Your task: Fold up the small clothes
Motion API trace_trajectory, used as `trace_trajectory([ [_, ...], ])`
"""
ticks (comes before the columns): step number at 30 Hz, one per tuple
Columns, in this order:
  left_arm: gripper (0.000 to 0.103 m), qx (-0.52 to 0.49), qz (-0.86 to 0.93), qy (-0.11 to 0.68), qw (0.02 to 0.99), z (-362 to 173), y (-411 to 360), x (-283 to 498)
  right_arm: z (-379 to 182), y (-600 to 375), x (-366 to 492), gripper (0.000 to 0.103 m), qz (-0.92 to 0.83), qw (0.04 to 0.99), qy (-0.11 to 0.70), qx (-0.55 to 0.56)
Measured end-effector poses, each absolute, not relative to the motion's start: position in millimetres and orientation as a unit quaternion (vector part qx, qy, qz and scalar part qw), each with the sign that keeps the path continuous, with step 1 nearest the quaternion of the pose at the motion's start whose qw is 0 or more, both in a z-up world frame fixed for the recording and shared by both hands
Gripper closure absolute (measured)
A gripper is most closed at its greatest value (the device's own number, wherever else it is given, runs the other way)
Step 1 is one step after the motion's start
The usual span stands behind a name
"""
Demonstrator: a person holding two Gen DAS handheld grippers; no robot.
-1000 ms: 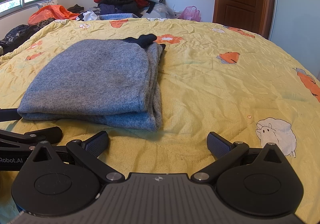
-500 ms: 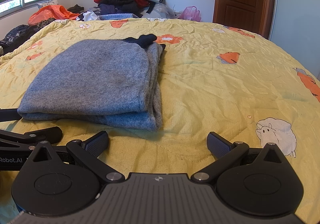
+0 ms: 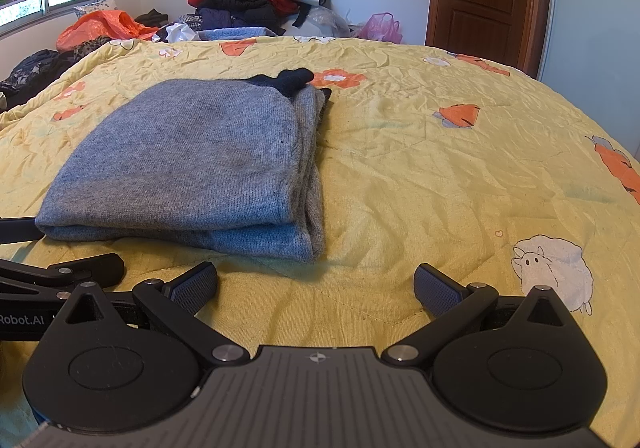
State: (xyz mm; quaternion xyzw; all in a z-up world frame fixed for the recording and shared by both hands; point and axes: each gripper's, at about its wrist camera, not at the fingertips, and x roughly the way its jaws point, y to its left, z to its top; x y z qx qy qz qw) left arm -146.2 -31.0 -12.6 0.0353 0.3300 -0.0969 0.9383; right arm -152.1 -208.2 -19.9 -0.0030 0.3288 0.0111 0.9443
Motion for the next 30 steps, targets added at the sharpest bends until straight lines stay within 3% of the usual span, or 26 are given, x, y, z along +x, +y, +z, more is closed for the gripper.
trace_trajectory([
  [30,0.000,0.027,-0.075,0.348,0.934,-8.4,-34.8,-155.2,-19.9,-208.3,-152.5,0.000,0.011,0.944,0.329,-0.003],
])
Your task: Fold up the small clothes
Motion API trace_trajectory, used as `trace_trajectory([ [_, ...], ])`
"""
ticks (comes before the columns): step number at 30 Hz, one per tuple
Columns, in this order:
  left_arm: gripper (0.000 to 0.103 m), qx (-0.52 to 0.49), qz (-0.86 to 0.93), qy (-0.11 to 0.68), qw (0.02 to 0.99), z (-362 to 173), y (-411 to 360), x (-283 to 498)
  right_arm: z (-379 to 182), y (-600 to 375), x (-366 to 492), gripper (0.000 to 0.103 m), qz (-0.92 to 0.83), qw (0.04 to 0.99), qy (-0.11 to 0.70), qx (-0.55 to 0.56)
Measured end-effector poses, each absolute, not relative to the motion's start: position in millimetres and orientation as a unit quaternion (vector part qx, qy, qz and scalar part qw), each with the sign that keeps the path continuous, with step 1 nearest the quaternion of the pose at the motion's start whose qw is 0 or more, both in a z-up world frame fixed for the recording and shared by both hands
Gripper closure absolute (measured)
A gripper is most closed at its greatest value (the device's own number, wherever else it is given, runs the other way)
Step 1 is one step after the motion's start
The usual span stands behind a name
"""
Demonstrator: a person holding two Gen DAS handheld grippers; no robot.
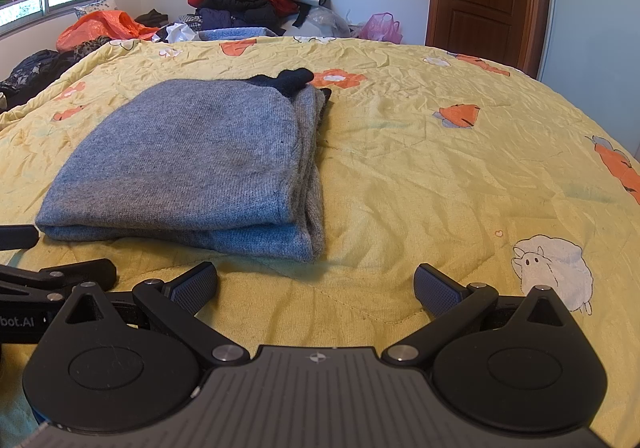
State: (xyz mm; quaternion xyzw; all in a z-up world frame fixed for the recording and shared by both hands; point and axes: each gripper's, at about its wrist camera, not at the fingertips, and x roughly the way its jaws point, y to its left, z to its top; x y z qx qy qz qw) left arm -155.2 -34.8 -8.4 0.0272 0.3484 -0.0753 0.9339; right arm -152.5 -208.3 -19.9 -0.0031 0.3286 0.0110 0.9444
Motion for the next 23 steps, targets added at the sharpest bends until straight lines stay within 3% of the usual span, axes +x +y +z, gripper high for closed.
trace_trajectory([
  [16,0.000,0.023,-0.062,0.356,0.932,-7,-36,-153,-20,-208,-153,0.000,0.011,0.944,0.329,-0.003],
  [23,0.000,0.057,-0.040,0.313,0.947,4,-40,-175,-20,-208,-153,0.000,0.011,0.944,0.329,-0.003],
])
